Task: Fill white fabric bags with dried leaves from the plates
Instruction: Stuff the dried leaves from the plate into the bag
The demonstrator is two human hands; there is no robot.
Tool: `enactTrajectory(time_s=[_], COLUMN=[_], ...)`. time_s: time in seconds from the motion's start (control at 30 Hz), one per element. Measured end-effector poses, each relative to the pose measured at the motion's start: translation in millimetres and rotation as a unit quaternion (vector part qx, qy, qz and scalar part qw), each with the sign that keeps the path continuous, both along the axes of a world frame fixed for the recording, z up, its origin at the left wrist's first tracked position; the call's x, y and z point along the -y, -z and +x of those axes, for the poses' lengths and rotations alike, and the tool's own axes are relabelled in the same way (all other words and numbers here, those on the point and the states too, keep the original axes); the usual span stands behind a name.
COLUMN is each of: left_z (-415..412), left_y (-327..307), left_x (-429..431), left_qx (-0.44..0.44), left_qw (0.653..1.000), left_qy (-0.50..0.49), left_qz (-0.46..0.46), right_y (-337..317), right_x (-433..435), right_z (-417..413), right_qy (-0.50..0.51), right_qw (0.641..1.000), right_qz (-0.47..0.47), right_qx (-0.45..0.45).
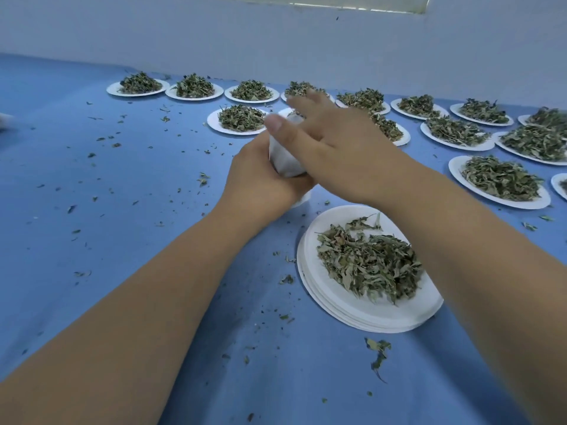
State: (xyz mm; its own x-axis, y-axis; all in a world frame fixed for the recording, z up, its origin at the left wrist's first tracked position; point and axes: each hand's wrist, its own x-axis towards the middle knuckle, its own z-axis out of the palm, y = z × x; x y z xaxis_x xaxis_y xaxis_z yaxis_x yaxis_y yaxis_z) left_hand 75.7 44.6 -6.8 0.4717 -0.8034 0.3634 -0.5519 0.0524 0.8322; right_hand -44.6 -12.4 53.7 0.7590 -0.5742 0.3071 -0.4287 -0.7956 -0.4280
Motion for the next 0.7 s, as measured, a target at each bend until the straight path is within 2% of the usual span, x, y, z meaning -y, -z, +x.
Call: enactTrajectory(time_s=[0.07, 0.17, 0.2, 0.27, 0.33, 0.4, 0.43, 0.53, 0.63, 0.7], left_z=[-1.4, 3.9, 5.0, 6.7, 8.1, 9.0, 8.8, 8.2, 13.4, 11.8], left_y=[-1.4, -2.5, -2.1, -1.6, -1.4, -1.9, -1.9, -2.5, -6.0, -5.2], left_x=[-1.0, -2.3, -2.7, -5.1, -8.7, -11.3, -13.0, -16.5, -15.5, -15.6], left_qx=[0.013, 0.056, 0.065, 0.071, 0.112, 0.161, 0.188, 0.27, 0.328, 0.309], left_qw=[1.0, 0.997, 0.995, 0.994, 0.99, 0.985, 0.98, 0.961, 0.942, 0.95], left_qy=[-0.013, -0.03, -0.03, -0.028, -0.022, -0.005, 0.001, -0.023, -0.062, -0.052], left_qz=[-0.015, -0.052, -0.065, -0.081, -0.078, -0.065, -0.061, -0.058, -0.029, -0.005], right_y=[-2.9, -5.1, -3.5, -0.5, 3.4, 10.8, 16.3, 36.5, 49.4, 57.3], right_x=[-2.3, -7.8, -8.1, -8.8, -8.1, -9.1, -11.2, -19.6, -23.5, -24.9], right_z=[1.6, -0.2, -4.5, -14.4, -30.2, -54.6, -68.9, -110.0, -128.6, -125.4], right_qy=[0.0, -0.04, -0.052, -0.059, -0.035, -0.002, -0.002, -0.031, -0.072, -0.083], right_qw=[0.999, 0.998, 0.997, 0.991, 0.964, 0.953, 0.962, 0.998, 0.99, 0.981], right_qz=[0.004, 0.027, 0.039, 0.067, 0.051, 0.017, 0.004, 0.011, 0.0, -0.018], right_qx=[0.05, -0.036, -0.029, 0.098, 0.259, 0.302, 0.271, 0.059, -0.125, -0.173])
